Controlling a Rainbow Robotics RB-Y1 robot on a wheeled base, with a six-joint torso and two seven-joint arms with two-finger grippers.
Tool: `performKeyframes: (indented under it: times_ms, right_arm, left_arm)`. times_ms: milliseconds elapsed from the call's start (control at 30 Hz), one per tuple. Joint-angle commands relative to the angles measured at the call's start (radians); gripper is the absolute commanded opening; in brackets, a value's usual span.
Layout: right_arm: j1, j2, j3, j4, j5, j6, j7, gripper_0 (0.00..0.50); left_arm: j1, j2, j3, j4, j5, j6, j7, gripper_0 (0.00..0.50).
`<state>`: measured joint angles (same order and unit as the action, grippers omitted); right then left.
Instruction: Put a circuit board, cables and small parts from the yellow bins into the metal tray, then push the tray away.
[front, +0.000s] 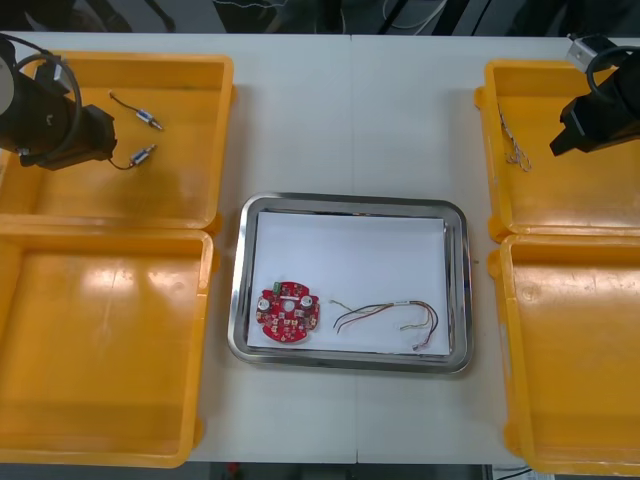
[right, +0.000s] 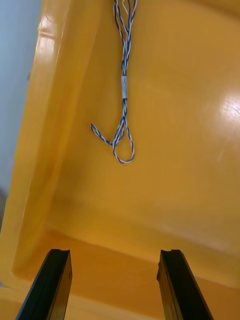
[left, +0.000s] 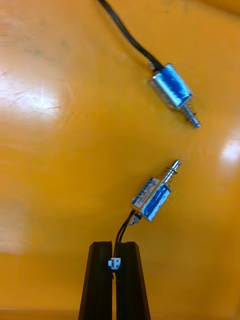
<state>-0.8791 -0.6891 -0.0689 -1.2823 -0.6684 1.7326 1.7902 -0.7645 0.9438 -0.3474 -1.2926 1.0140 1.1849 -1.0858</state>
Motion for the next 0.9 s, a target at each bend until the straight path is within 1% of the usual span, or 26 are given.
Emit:
performKeyframes:
  times_ms: [33, 200, 233, 267, 300, 333, 367, 400, 433, 533, 667, 800, 900]
  right_arm:
    - [-0.086, 0.028, 0.009, 0.067, 0.015, -0.053, 0.064, 0.500]
    - [-0.090, 0.031, 0.060, 0.109, 0.024, -0.127, 0.081, 0.500]
    - [-0.090, 0.031, 0.077, 0.115, 0.026, -0.147, 0.081, 0.500]
    - [-0.090, 0.031, 0.084, 0.120, 0.027, -0.156, 0.081, 0.500]
    - [-0.092, 0.031, 0.098, 0.127, 0.032, -0.173, 0.083, 0.500]
    - [-0.092, 0.031, 0.109, 0.136, 0.036, -0.188, 0.083, 0.500]
    - [-0.092, 0.031, 0.112, 0.140, 0.038, -0.196, 0.084, 0.500]
    - [-0.092, 0.031, 0.118, 0.150, 0.041, -0.208, 0.086, 0.500]
    - [-0.092, 0.031, 0.126, 0.159, 0.043, -0.222, 0.089, 0.500]
    - [-0.092, 0.034, 0.133, 0.189, 0.046, -0.255, 0.097, 0.500]
    - [-0.092, 0.045, 0.133, 0.225, 0.052, -0.301, 0.106, 0.500]
    - [-0.092, 0.051, 0.133, 0.256, 0.055, -0.344, 0.112, 0.500]
    - [-0.092, 0.056, 0.133, 0.265, 0.059, -0.367, 0.115, 0.500]
  left_arm:
    - [-0.027, 0.044, 0.021, 0.009, 0.011, 0.009, -0.083, 0.000]
    - [-0.027, 0.044, 0.019, 0.007, 0.020, 0.012, -0.088, 0.000]
    - [-0.027, 0.044, 0.019, 0.007, 0.021, 0.013, -0.091, 0.007]
    - [-0.027, 0.043, 0.019, 0.007, 0.023, 0.012, -0.092, 0.031]
    - [-0.027, 0.044, 0.019, 0.006, 0.026, 0.012, -0.094, 0.129]
    - [-0.027, 0.043, 0.019, 0.007, 0.031, 0.012, -0.095, 0.256]
    - [-0.027, 0.043, 0.021, 0.007, 0.034, 0.012, -0.097, 0.338]
    - [-0.027, 0.043, 0.019, 0.007, 0.040, 0.012, -0.098, 0.465]
    - [-0.027, 0.041, 0.019, 0.007, 0.043, 0.015, -0.100, 0.500]
    - [-0.027, 0.041, 0.021, 0.004, 0.051, 0.036, -0.108, 0.500]
    - [-0.027, 0.041, 0.019, -0.002, 0.057, 0.036, -0.114, 0.500]
    - [-0.027, 0.044, 0.027, -0.011, 0.057, 0.041, -0.123, 0.500]
    - [-0.027, 0.052, 0.033, -0.027, 0.051, 0.065, -0.134, 0.500]
